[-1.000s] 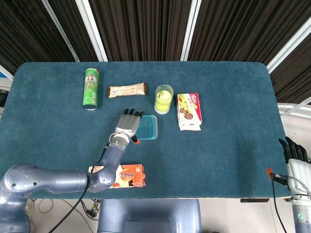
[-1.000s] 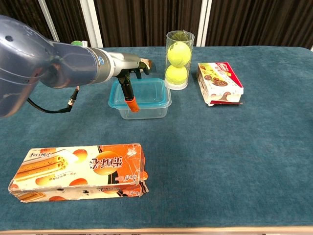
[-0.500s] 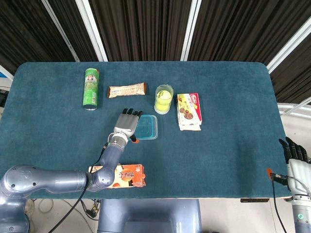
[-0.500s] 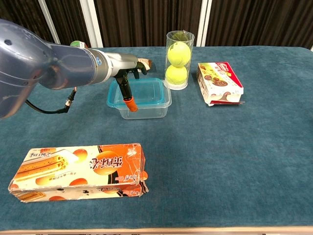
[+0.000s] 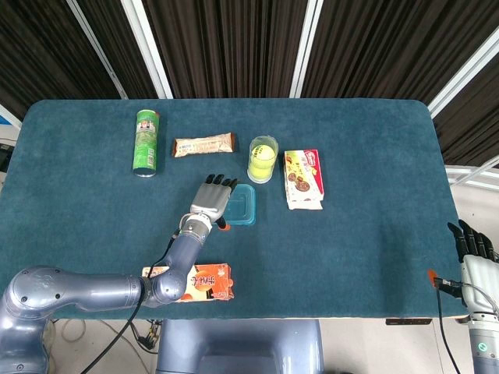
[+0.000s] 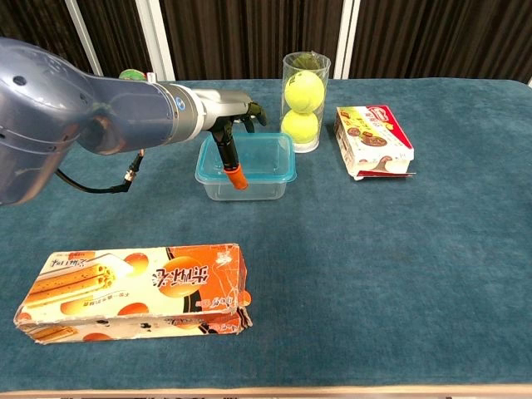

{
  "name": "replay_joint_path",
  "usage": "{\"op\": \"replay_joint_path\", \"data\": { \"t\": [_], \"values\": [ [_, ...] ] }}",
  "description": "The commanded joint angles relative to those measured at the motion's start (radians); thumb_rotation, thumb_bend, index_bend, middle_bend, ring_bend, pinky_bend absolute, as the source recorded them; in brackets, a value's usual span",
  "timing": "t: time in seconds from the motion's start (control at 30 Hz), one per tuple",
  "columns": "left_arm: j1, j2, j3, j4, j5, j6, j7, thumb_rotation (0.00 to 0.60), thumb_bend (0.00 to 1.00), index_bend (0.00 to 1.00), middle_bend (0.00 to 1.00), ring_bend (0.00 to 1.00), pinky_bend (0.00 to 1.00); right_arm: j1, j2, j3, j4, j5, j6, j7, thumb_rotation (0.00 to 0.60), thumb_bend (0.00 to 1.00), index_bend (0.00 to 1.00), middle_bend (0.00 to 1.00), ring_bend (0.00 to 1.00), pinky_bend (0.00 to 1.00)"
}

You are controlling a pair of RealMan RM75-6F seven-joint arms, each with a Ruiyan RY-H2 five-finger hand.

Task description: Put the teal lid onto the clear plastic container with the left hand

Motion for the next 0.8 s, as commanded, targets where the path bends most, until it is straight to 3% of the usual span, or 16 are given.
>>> {"op": "replay_joint_path", "data": {
  "t": [0.03, 0.8],
  "values": [
    [-0.003, -0.003, 0.001, 0.006, -0.006, -0.001, 0.003, 0.6, 0.3, 0.11, 0.31, 0.0, 0.0, 0.0, 0.0, 0.0, 0.0, 0.0, 0.001, 0.001, 0.6, 0.29, 0.1, 0.0, 0.0, 0.0],
    [0.021, 0.001, 0.016, 0.033, 0.031, -0.045, -0.041, 0.6, 0.3, 0.11, 0.31, 0.0, 0.0, 0.0, -0.001, 0.003, -0.002, 0.008, -0.001, -0.003, 0.6, 0.29, 0.1, 0.0, 0.0, 0.0]
  ]
}}
